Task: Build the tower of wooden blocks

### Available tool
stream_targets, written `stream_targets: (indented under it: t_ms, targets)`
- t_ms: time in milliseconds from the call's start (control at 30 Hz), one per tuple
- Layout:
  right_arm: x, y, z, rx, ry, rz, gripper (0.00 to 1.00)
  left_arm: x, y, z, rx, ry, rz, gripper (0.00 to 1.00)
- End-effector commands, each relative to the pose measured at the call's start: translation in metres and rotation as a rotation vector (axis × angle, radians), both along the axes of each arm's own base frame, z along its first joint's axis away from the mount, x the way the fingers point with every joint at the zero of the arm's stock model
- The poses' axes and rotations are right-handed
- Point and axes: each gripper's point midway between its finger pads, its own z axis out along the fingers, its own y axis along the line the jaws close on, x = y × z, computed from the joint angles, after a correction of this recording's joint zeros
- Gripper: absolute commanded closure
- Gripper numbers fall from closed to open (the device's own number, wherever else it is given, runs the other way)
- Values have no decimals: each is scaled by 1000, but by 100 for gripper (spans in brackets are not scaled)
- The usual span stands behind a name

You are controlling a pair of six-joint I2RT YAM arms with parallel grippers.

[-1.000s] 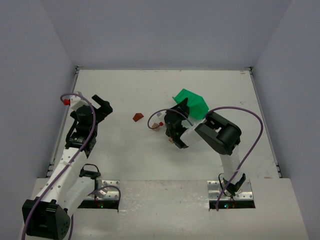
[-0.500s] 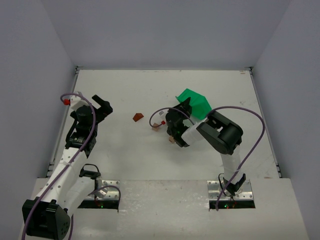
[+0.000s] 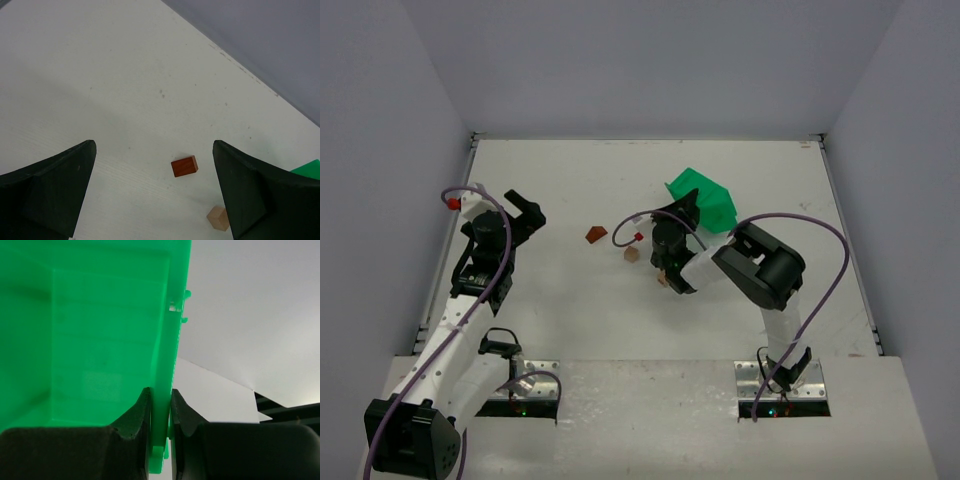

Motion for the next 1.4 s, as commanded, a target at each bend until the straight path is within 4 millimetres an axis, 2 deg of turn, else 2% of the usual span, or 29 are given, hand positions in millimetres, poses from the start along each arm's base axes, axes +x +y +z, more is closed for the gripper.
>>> stream_targets:
  t_ms: [0, 67, 133, 167, 200, 233, 267, 300, 333, 367, 400, 433, 500, 567, 633, 767, 900, 1133, 1200, 1367]
  targets:
    - [23, -14, 77, 54, -150, -38, 95, 2, 3, 16, -8, -54, 12, 0]
    - [34, -29, 83, 147, -168, -50, 99, 1, 3, 15, -11, -51, 13, 0]
    - [48, -51, 76, 259, -120, -83, 100, 2, 1, 16, -13, -54, 8, 0]
    - [59, -63, 70, 420, -106, -98, 100, 2, 1, 16, -14, -56, 5, 0]
    - [72, -74, 62, 725, -100, -132, 100, 2, 0, 16, -15, -58, 2, 0]
    - [77, -74, 35, 852, 94, -149, 100, 3, 0, 16, -15, -57, 0, 0]
    - [64, -78, 8, 963, 293, -212, 100, 3, 0, 16, -15, -57, 1, 0]
    - [55, -84, -7, 1044, 414, -241, 100, 3, 1, 16, -14, -57, 4, 0]
    - [61, -87, -6, 1135, 429, -227, 100, 3, 1, 16, -14, -57, 5, 0]
    - [62, -91, -7, 1139, 428, -234, 100, 3, 1, 16, -13, -56, 4, 0]
    - [69, -110, -10, 1157, 413, -269, 100, 3, 1, 15, -13, -54, 4, 0]
    - [72, -119, -13, 1185, 405, -290, 100, 3, 0, 15, -13, -54, -2, 0]
    - [75, -130, -17, 1221, 400, -322, 100, 4, -2, 15, -14, -53, -10, 0]
    - [80, -135, -28, 1413, 473, -373, 100, 5, -2, 15, -13, -54, -14, 0]
    - [88, -148, -31, 1520, 473, -414, 100, 6, -2, 13, -12, -46, -15, 0]
    - [100, -184, -51, 1613, 403, -554, 99, 8, -3, 10, -11, -35, -15, 0]
    - [107, -231, -55, 1699, 243, -705, 92, 10, -4, 9, -14, -32, -19, 0]
    - [108, -275, -74, 1744, 97, -865, 90, 9, -2, 8, -10, -29, -12, 0]
    - [105, -305, -76, 1775, 9, -931, 88, 9, -2, 9, -10, -30, -12, 0]
    - [105, -330, -84, 1766, 23, -900, 83, 10, -3, 8, -10, -27, -15, 0]
